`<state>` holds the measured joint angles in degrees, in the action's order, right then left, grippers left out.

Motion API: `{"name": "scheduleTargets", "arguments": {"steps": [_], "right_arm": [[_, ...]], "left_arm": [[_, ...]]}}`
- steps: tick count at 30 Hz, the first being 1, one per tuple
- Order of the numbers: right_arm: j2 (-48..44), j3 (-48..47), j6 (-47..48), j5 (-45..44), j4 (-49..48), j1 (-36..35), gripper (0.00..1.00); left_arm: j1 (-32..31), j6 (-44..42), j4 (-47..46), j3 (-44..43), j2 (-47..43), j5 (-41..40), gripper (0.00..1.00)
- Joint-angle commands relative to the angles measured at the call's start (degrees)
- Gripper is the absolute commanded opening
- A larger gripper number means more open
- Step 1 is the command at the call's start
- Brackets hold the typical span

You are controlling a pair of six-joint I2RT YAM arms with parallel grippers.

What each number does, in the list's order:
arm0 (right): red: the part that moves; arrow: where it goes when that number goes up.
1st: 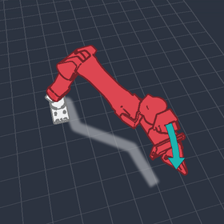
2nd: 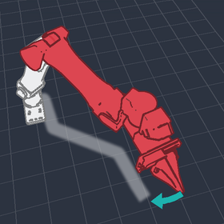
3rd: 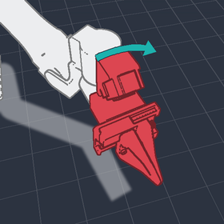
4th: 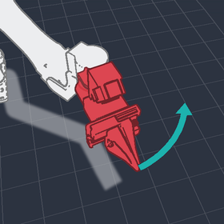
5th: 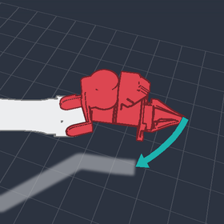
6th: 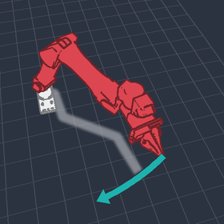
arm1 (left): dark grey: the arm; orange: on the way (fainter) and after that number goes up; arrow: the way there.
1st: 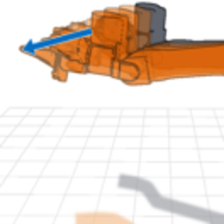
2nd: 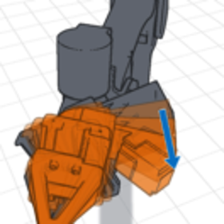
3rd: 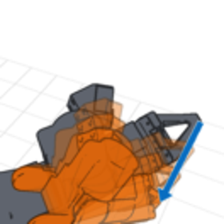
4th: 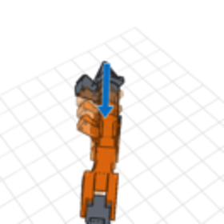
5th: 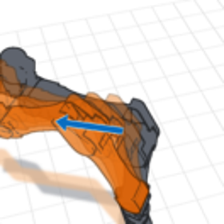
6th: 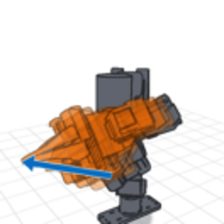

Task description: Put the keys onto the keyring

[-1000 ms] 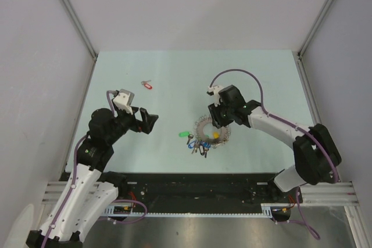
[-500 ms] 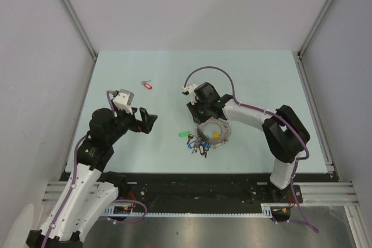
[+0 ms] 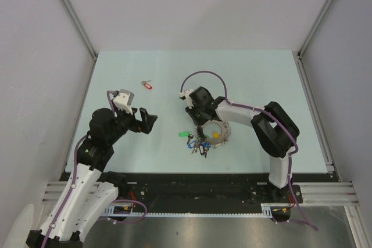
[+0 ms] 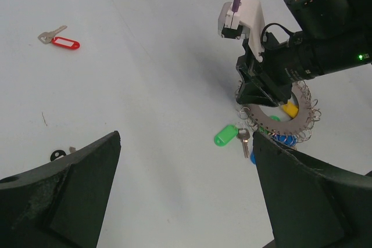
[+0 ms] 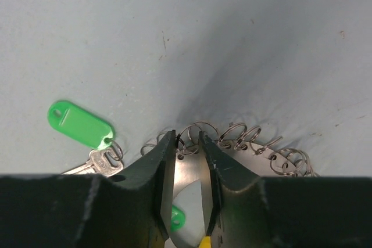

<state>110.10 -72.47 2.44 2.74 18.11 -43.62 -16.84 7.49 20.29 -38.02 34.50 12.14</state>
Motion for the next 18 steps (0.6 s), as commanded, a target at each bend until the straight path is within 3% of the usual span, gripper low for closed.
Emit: {"name": "scheduleTargets", "arguments": {"steps": [1,6,18], "right_arm": [[0.20,-2.50,0.99,-2.74,-0.79,-0.07,0.23],[-0.50,-2.50,1.25,-4.67,0.43,0.02,0.15],[-0.77,-2.42,1.34,-8.10,2.28,0.11,0.15]], "left_arm": [[0.41,-0.45,-0.43,-0.92,-0.14,-0.28,1.00],[0.49,-0.54,-0.52,-0.92,-0.14,-0.19,1.00],[0.49,-0.54,-0.69,-0.74,-0.14,0.51,1.00]]}}
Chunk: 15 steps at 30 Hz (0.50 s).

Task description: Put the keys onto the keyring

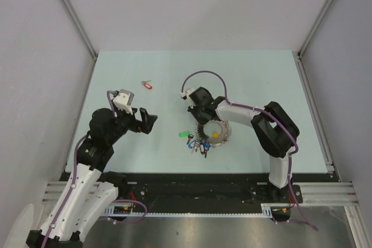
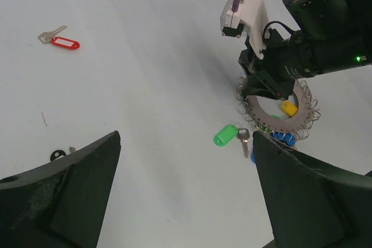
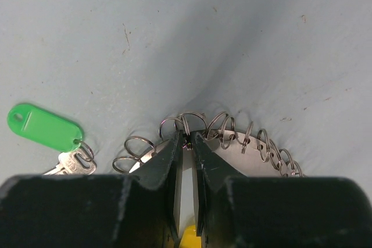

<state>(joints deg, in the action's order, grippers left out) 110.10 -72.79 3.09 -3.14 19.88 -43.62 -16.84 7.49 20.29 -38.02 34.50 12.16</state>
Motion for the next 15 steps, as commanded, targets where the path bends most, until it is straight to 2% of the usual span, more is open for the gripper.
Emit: {"name": "scheduleTargets", "arguments": {"steps": [1,2,3,9,14,15], "right_arm": [[-0.42,-2.09,0.77,-2.14,0.42,0.11,0.13],[-0.33,-2.09,1.04,-1.96,0.34,0.11,0.09],[-0.42,-2.18,1.04,-1.87,0.34,0.11,0.00],[-5.77,-2.26,1.57,0.58,5.86,0.20,0.00],[-8.33,-2.26,1.57,8.84,17.37,1.51,0.00],[-8.24,-2.26,1.74,9.72,18.69,1.60,0.04]], "left_arm": [[0.41,-0.46,-0.78,-0.74,-0.14,0.58,1.00],[0.41,-0.54,-0.78,-0.74,-0.14,0.49,1.00],[0.41,-0.54,-0.78,-0.74,-0.14,0.58,1.00],[0.41,-0.80,-1.05,-0.56,-0.31,1.28,1.00],[0.49,-0.81,-1.57,-0.30,-0.57,2.51,1.00],[0.41,-0.89,-1.75,-0.13,-0.58,3.12,1.00]]}}
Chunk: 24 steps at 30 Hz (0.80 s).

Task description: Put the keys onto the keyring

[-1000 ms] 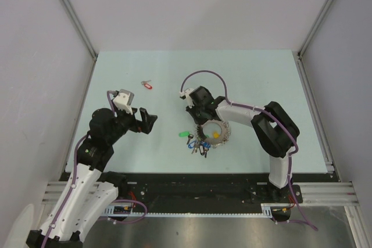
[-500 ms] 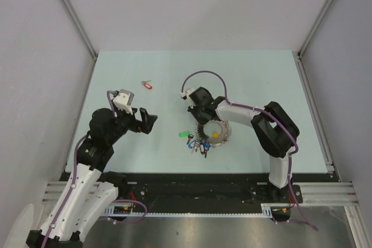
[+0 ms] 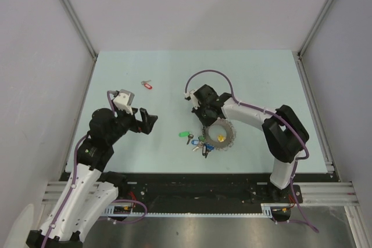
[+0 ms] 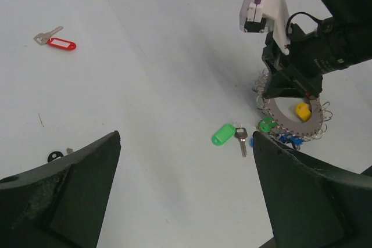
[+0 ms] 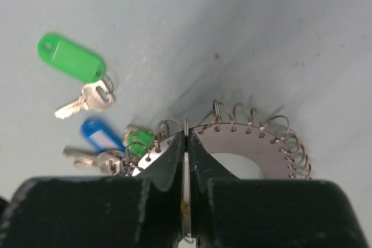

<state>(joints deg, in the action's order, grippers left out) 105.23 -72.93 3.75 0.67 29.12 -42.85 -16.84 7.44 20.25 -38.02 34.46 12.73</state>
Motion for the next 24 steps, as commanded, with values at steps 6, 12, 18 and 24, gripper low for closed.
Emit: {"name": "scheduleTargets", "arguments": {"steps": [6,12,18,24], "right_arm": [[-6.86,-2.13,0.65,5.75,12.01,0.93,0.35],[-16.01,2.59,-2.69,3.38,10.70,3.64,0.50],[-35.24,17.71,-10.77,6.43,-5.27,16.01,0.54],[-54.32,31.34,-15.52,4.62,-16.01,22.89,0.61]], "left_arm": [[0.41,-1.64,-2.76,0.14,2.36,7.04,1.00],[-5.12,-4.96,-0.75,-3.89,12.18,7.41,1.00],[-18.57,-12.53,6.36,-14.44,26.25,-2.70,1.00],[-25.34,-19.91,13.58,-29.55,46.29,-3.77,0.93]]}}
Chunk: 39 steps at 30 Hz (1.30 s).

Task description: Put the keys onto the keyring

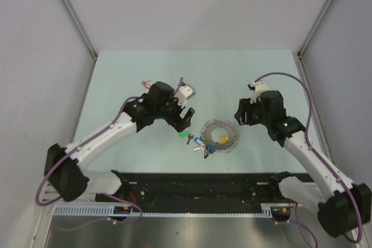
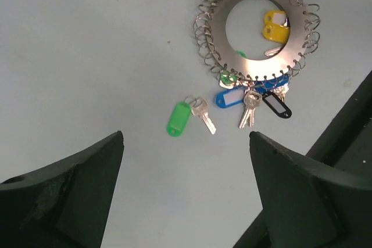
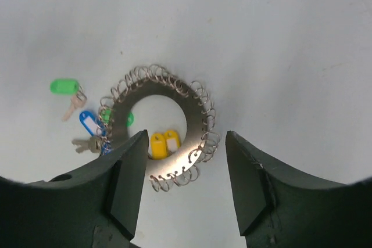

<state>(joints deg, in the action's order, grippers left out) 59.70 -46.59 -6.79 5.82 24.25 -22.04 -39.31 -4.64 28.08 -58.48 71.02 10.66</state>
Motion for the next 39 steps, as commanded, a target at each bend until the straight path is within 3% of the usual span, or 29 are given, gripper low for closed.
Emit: {"name": "scheduleTargets", "arguments": {"steps": [1,5,16,25,35,39], "right_arm": [[-10.38,6.06,-5.43,-1.51,-12.02,2.61,0.62],[-17.85,11.42,-7.36,-5.38,-15.72,3.41,0.65],[-26.91,16.00,-8.15,-6.62,-18.89,3.76,0.65],[-28.85,16.53,-8.24,-4.86,-18.80,3.76,0.65],[-29.64,16.62,-8.07,-4.95,-18.45,3.67,0.65],[-29.56,16.62,-7.98,-5.03,-18.54,3.76,0.65]], "left_arm": [[-3.92,-8.97,7.42,-10.85,12.18,-1.17,0.89],[-5.34,-13.89,8.58,-17.36,23.69,1.21,0.82],[-7.62,-29.78,8.05,-26.60,37.95,5.51,0.61],[-6.75,-41.13,2.69,-22.56,39.28,12.72,0.54],[-5.87,-45.10,1.72,-20.97,41.21,18.96,0.50],[-5.60,-45.63,2.51,-21.50,42.44,19.49,0.40]]}}
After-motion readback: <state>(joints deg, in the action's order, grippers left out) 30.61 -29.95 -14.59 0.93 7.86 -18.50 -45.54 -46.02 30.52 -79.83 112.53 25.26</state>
